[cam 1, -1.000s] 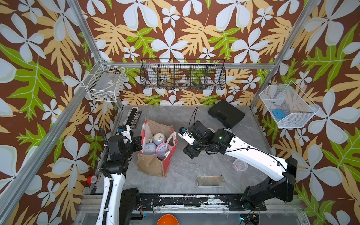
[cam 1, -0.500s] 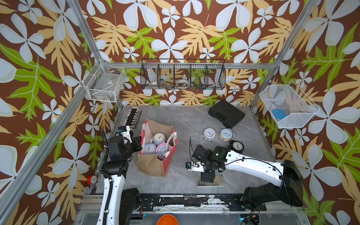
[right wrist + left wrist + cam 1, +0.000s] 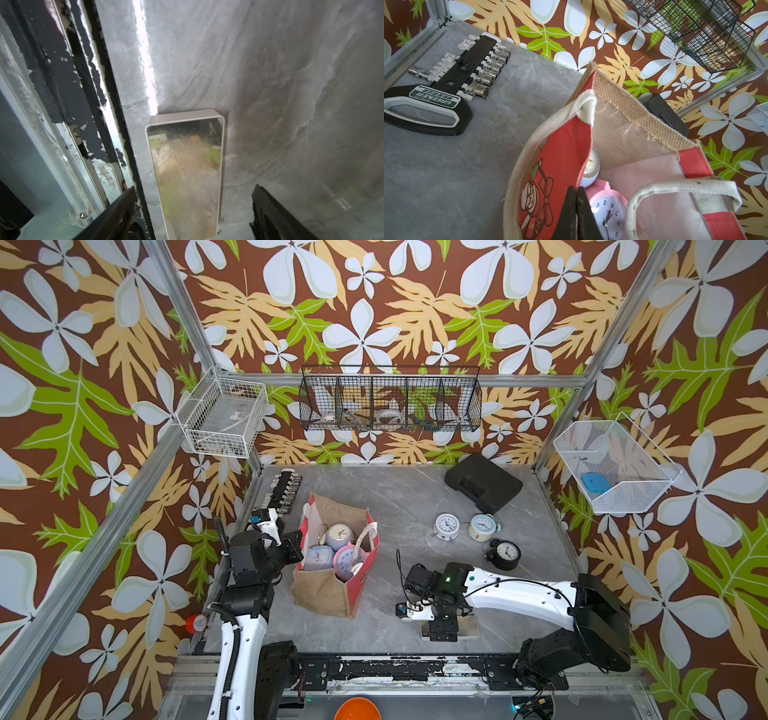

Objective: Put the alarm clock into the canvas bag
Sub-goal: Pick up the alarm from the center of the board.

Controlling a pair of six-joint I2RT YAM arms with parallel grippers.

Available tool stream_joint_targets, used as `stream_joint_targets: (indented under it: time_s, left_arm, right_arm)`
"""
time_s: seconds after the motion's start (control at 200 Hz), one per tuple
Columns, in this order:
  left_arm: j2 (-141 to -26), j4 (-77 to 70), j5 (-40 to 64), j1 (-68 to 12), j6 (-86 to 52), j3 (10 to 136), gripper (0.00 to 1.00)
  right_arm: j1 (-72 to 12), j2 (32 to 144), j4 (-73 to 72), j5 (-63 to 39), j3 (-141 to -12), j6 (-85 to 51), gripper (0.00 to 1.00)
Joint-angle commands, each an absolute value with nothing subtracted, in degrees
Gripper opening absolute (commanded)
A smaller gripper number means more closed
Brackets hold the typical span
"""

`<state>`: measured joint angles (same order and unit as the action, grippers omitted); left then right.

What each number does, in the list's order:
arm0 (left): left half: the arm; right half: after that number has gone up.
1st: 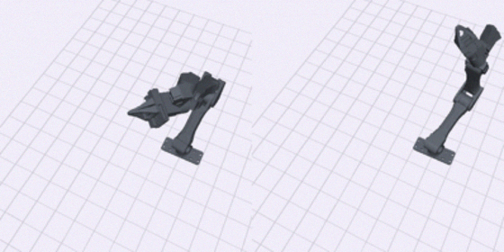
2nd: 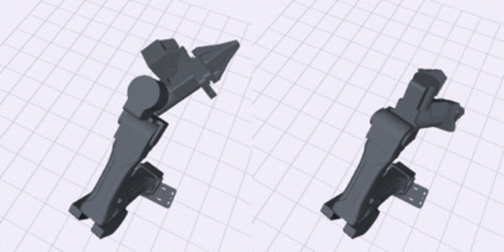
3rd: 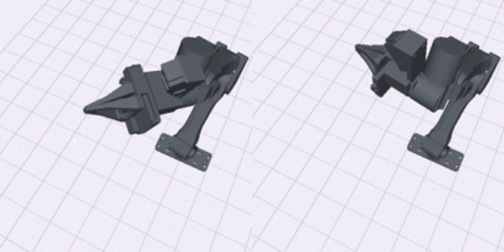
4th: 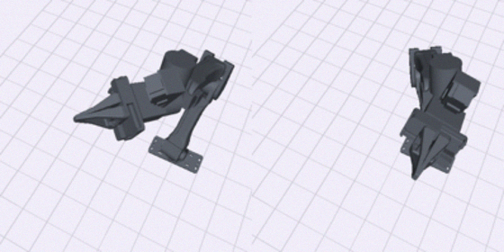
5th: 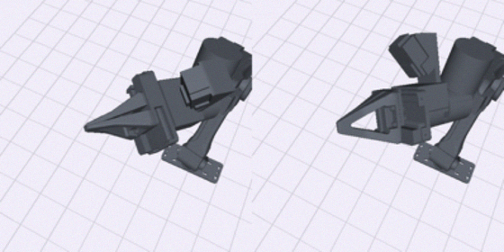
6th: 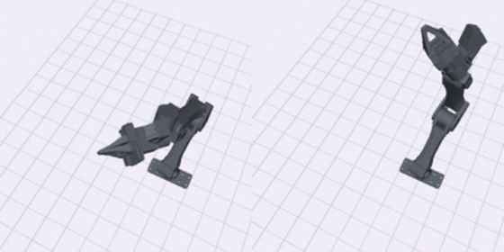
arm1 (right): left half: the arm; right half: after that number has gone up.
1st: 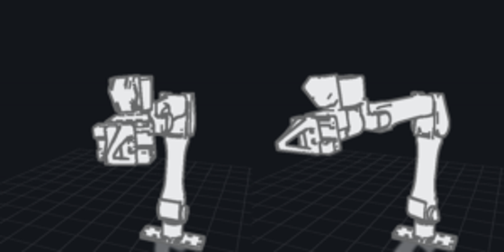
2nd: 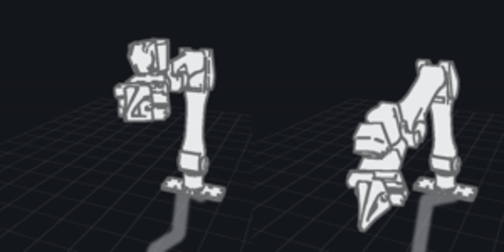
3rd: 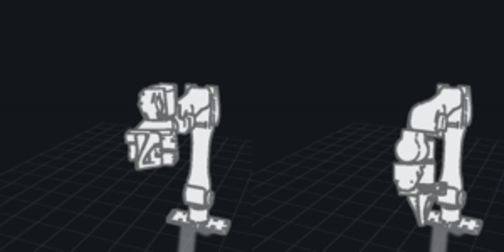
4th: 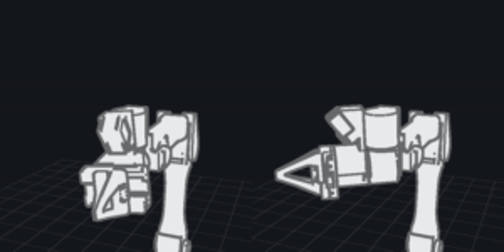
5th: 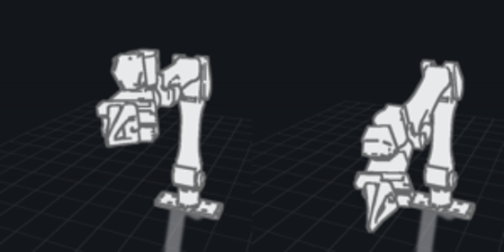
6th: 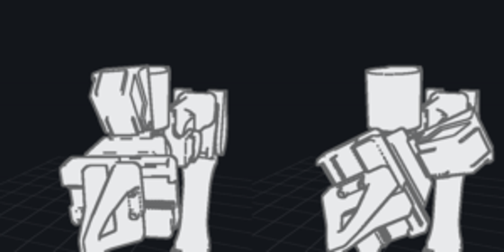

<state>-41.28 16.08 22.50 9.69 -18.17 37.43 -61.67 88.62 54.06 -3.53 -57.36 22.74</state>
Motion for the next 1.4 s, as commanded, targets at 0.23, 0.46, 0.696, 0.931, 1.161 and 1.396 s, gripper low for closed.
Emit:
stream_joint_targets:
  time_s: [0.23, 0.46, 0.696, 0.931, 1.161, 1.396]
  left_arm:
    - [-41.13, 15.47, 23.27, 9.72, -18.46, 37.18, 0.0]
    - [-41.13, 15.56, 23.09, 9.73, -18.49, 37.18, 0.0]
    - [-41.05, 15.64, 22.88, 9.7, -18.38, 37.27, 0.0]
    - [-41.13, 15.64, 22.86, 9.75, -18.38, 37.21, 0.0]
    - [-41.04, 15.6, 22.74, 9.73, -18.41, 37.24, 0.0]
    - [-41.13, 15.64, 22.67, 9.75, -18.41, 37.18, 0.0]
  right_arm:
    - [-63.49, 95.27, 52.75, -2.73, -56.69, 23.29, 0.87]
    - [-63.54, 98.28, 52.2, -1.67, -57.31, 23.48, 0.82]
    - [-63.52, 99.31, 52.38, -2.62, -57.83, 23.73, 0.66]
    - [-63.5, 99.22, 52.18, -3.08, -57.84, 23.71, 0.55]
    - [-63.53, 98.77, 52.42, -3.08, -58.08, 23.73, 0.48]
    - [-63.54, 96.3, 53.52, -2.02, -59.56, 22.95, 0.45]
